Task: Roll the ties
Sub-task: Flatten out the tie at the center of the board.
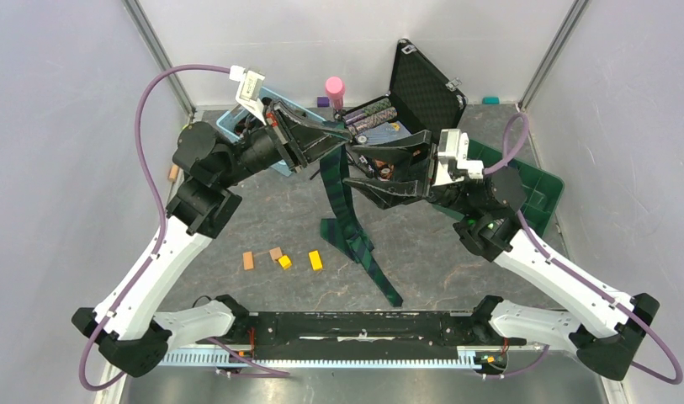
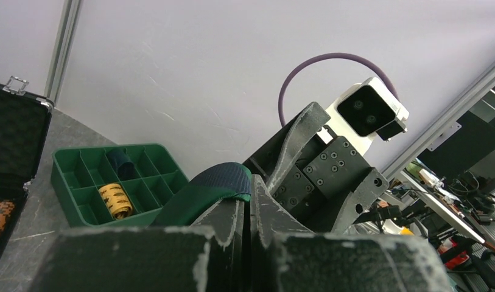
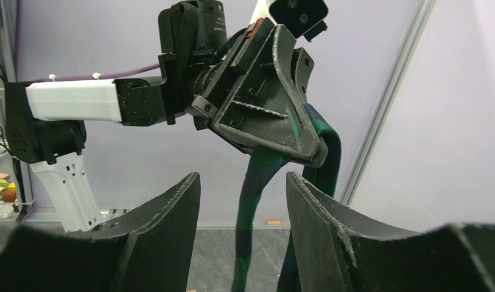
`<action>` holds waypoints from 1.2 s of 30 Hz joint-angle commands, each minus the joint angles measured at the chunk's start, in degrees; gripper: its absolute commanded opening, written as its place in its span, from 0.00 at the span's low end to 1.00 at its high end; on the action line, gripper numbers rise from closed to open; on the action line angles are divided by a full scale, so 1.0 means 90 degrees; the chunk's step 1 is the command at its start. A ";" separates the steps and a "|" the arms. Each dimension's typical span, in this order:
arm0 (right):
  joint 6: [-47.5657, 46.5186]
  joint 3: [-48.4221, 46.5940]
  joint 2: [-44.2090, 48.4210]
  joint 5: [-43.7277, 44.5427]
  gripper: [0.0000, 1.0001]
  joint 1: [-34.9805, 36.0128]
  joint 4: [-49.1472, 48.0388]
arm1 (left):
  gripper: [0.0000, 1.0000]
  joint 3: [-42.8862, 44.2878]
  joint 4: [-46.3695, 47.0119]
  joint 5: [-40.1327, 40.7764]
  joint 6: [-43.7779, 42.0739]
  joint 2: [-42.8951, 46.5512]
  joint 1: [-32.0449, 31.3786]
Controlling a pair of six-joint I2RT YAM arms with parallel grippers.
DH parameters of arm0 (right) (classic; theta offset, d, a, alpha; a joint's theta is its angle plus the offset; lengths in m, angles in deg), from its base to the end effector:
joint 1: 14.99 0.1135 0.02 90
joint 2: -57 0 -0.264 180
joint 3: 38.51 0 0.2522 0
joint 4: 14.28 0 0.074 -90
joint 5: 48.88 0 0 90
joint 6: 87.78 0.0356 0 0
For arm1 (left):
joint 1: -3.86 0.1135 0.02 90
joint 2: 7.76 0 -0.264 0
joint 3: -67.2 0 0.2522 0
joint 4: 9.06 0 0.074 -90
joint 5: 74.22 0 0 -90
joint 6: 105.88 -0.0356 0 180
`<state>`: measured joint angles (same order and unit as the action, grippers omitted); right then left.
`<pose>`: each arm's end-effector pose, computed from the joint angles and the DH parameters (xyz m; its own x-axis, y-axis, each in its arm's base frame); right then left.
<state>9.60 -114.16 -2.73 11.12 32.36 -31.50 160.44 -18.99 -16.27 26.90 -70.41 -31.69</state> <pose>0.1341 0.1718 0.4680 0.2491 0.4346 -0.8655 -0.9606 0.2249 -0.1635 0.1625 -0.1394 0.5131 -0.3984 -0.4229 -0.8139 0.8532 0.1549 -0.4981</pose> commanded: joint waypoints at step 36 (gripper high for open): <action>0.0693 -0.0146 -0.0403 0.0499 0.00 -0.0005 -0.0519 | 0.22 -0.0809 0.1718 -0.0203 0.0545 0.0200 -0.0072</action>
<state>17.62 -113.94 -8.48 13.22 32.36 -35.41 154.19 -8.49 -16.36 28.52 -69.84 -32.02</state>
